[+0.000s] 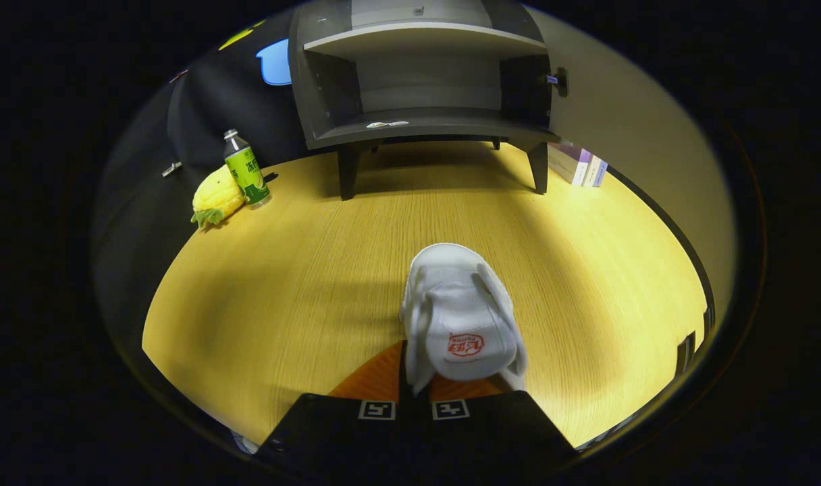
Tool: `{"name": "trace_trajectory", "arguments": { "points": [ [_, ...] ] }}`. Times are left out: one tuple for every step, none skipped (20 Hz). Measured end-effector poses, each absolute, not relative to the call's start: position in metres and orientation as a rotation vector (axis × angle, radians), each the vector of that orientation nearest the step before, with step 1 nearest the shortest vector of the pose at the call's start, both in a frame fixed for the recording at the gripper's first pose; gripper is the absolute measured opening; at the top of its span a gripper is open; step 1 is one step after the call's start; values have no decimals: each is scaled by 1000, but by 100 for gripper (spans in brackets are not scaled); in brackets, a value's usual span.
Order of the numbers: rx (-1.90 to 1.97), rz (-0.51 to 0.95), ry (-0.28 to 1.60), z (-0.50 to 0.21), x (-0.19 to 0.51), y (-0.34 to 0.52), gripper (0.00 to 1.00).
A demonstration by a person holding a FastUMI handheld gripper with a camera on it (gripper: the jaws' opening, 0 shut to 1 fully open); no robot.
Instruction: Open the shoe cabinet door, grab the shoes and put them into the shoe cabinet, then close the shoe cabinet door.
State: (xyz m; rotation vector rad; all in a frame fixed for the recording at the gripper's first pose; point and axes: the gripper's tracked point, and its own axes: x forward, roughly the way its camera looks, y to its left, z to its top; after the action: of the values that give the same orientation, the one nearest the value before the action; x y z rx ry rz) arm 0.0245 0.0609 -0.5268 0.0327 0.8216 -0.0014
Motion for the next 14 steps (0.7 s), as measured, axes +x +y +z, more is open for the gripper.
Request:
{"name": "trace_trajectory", "arguments": {
  "points": [
    [31, 1, 809, -523, 28, 63, 5],
    [27, 5, 802, -520, 29, 63, 5],
    [26, 10, 803, -518, 29, 63, 5],
    [29, 9, 805, -515, 29, 62, 5],
    [32, 8, 807, -511, 30, 62, 5],
    [33, 5, 808, -506, 30, 61, 5],
    [30, 1, 800, -496, 31, 61, 5],
    [26, -1, 789, -485, 34, 61, 5],
    [23, -2, 782, -472, 36, 61, 5],
    [22, -7, 772, -456, 39, 62, 5],
    [17, -17, 757, -439, 43, 60, 5],
    [12, -27, 743, -421, 49, 60, 5],
    [18, -37, 728, -402, 54, 60, 5],
    [24, -43, 716, -386, 58, 62, 5]
  ]
}}
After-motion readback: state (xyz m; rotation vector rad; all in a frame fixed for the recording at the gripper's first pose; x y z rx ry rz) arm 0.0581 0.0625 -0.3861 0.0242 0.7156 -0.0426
